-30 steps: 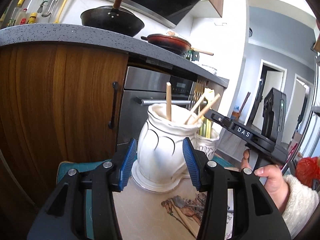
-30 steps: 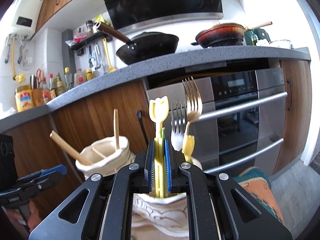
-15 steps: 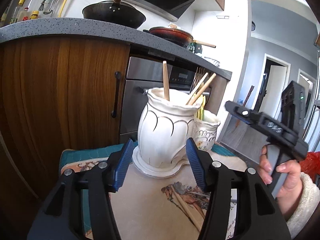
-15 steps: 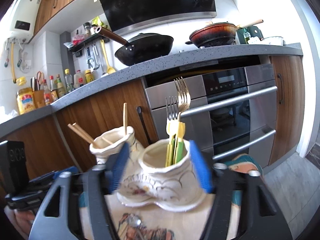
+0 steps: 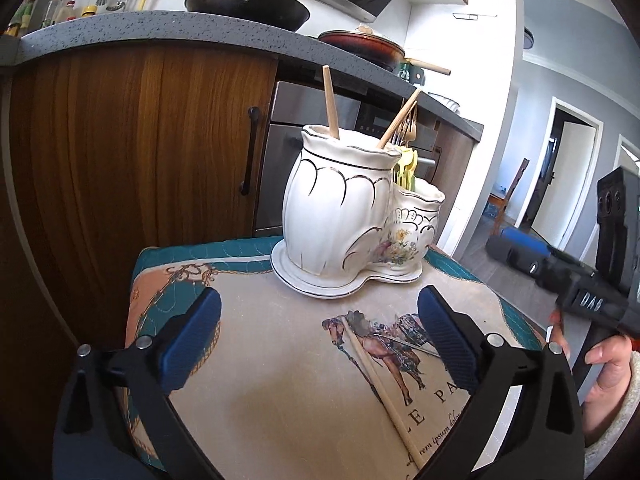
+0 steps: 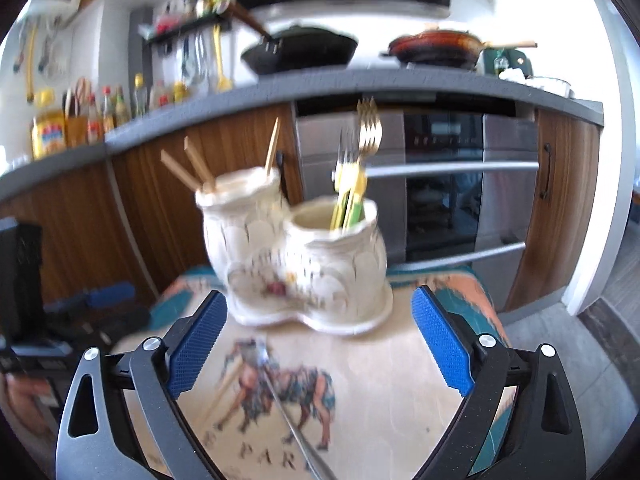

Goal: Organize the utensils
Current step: 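Move both tools back toward the placemat, then grasp a wooden chopstick with the left tool while the right tool grasps a silver spoon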

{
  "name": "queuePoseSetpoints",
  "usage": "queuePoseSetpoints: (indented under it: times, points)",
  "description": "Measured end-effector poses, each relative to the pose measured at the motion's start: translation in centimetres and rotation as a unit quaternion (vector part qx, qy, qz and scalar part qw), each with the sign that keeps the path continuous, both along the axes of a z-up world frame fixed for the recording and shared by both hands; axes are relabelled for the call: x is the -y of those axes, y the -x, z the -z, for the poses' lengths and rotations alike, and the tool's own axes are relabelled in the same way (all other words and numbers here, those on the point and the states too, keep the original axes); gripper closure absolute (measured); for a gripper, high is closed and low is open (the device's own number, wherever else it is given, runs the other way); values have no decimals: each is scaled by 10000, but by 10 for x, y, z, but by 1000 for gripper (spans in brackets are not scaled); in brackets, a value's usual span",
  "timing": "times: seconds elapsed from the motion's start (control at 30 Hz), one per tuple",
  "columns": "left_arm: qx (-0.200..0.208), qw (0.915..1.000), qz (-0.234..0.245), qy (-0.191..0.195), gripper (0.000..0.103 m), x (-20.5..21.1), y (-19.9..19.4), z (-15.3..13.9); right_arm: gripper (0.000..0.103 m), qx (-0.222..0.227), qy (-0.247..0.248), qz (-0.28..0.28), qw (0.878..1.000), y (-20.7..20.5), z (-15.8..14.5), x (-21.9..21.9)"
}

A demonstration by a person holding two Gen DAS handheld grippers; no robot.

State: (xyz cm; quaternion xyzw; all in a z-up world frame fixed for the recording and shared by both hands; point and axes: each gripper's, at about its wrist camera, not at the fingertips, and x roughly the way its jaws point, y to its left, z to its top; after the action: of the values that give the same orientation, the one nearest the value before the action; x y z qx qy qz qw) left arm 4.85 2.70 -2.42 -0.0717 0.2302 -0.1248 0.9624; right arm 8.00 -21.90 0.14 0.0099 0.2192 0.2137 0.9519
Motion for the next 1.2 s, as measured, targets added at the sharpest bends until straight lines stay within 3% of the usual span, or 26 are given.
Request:
queuePoseSetpoints:
  times: [0.2,0.4,0.6,0.67,0.77,0.9,1.07,1.2]
  points:
    - [-100,9999,-126,24,6,-2,8,3,10,-419,892,-288,9947,2,22,-23]
    - [-213,9997,-73,50,6,-2,4,4,14,-691,1363,-552,9867,-1,38,-43]
    - [-368,9991,4,201,6,-6,-3,8,40,-1059,1667,-848,9766,-8,50,-60]
    - [-406,9988,62,252,6,-7,-5,9,55,-1259,1740,-964,9719,-12,54,-66]
    - [-440,9986,106,282,6,-7,-6,10,68,-1454,1874,-1141,9647,-16,57,-73]
    - [-455,9984,167,296,6,-6,-6,10,74,-1667,1915,-1361,9576,-22,61,-77]
    - [-522,9984,182,125,6,-1,-6,10,94,-1865,1439,-1454,9609,-34,63,-70]
    - [-654,9978,101,-86,6,4,-10,12,99,-1726,1458,-1451,9633,-26,63,-72]
